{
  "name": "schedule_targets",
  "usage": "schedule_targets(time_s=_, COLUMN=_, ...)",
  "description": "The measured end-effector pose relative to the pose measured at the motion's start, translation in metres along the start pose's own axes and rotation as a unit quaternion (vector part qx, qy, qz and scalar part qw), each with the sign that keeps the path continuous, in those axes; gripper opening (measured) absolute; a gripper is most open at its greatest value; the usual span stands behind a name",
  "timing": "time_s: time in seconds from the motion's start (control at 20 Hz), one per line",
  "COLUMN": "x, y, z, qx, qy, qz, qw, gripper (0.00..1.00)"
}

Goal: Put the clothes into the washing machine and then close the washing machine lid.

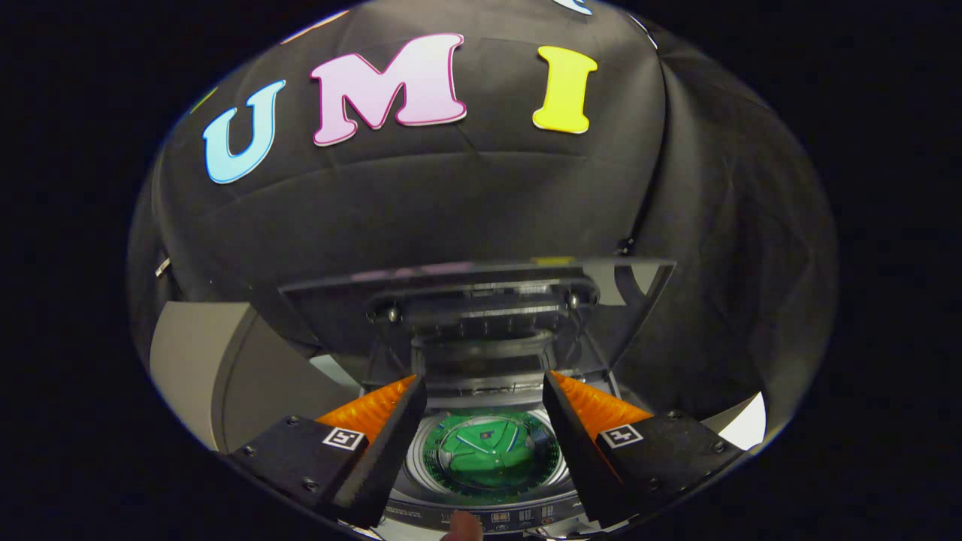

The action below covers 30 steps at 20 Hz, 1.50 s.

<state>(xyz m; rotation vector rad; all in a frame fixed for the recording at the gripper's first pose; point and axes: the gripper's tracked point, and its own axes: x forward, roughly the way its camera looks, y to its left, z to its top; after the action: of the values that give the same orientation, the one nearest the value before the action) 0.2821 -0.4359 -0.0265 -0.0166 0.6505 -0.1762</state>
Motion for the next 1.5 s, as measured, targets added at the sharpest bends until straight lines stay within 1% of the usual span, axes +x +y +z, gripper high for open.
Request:
schedule_targets(time_s=0.25, x=-0.005, y=-0.001, z=0.052, qx=-0.002, qy=-0.023, qz=-0.003, qw=1.000, gripper=0.98)
schedule_targets(time_s=0.4, x=0.004, y=0.001, z=0.074, qx=-0.007, qy=-0.035, qz=-0.004, qw=0.999, gripper=0.98)
schedule_targets(time_s=0.6, x=0.023, y=0.005, z=0.096, qx=0.011, qy=-0.043, qz=0.004, qw=0.999, gripper=0.97)
schedule_targets(time_s=0.85, x=0.059, y=-0.003, z=0.091, qx=0.001, qy=-0.019, qz=-0.017, qw=1.000, gripper=0.98)
schedule_targets(time_s=1.0, x=0.075, y=-0.004, z=0.086, qx=-0.005, qy=-0.010, qz=-0.019, qw=1.000, gripper=0.98)
schedule_targets(time_s=1.2, x=0.077, y=0.002, z=0.081, qx=-0.012, qy=-0.004, qz=-0.009, qw=1.000, gripper=0.98)
schedule_targets(time_s=1.5, x=0.064, y=0.000, z=0.078, qx=-0.011, qy=-0.031, qz=-0.011, qw=0.999, gripper=0.98)
